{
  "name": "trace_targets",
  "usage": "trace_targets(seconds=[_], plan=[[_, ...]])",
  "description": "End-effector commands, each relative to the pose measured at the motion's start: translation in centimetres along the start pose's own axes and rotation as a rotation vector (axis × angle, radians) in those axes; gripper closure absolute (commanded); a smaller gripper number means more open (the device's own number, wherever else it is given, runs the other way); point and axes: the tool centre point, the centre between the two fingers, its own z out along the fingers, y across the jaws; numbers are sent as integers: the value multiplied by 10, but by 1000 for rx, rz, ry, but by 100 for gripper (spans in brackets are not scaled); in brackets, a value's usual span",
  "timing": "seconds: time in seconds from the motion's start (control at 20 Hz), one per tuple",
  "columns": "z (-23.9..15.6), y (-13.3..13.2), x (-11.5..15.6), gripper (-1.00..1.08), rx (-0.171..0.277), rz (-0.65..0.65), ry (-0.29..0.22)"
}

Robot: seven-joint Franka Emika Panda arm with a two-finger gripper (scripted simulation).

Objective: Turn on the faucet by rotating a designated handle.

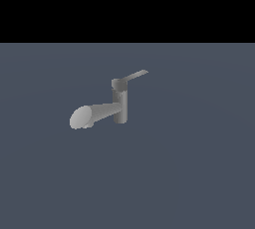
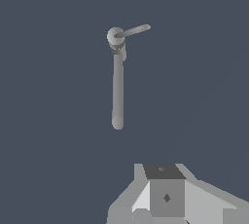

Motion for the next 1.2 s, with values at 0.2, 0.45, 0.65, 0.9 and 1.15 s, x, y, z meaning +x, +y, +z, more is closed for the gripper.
trace_targets(seconds=[0.2, 0.45, 0.65, 0.9, 1.15], plan=[[30, -18, 25, 108, -4, 156, 0], [54, -30, 48, 108, -6, 280, 0], [74, -37, 67, 108, -9, 379, 1], [97, -43, 91, 108, -11, 502, 1], [121, -46, 116, 108, -14, 624, 1]])
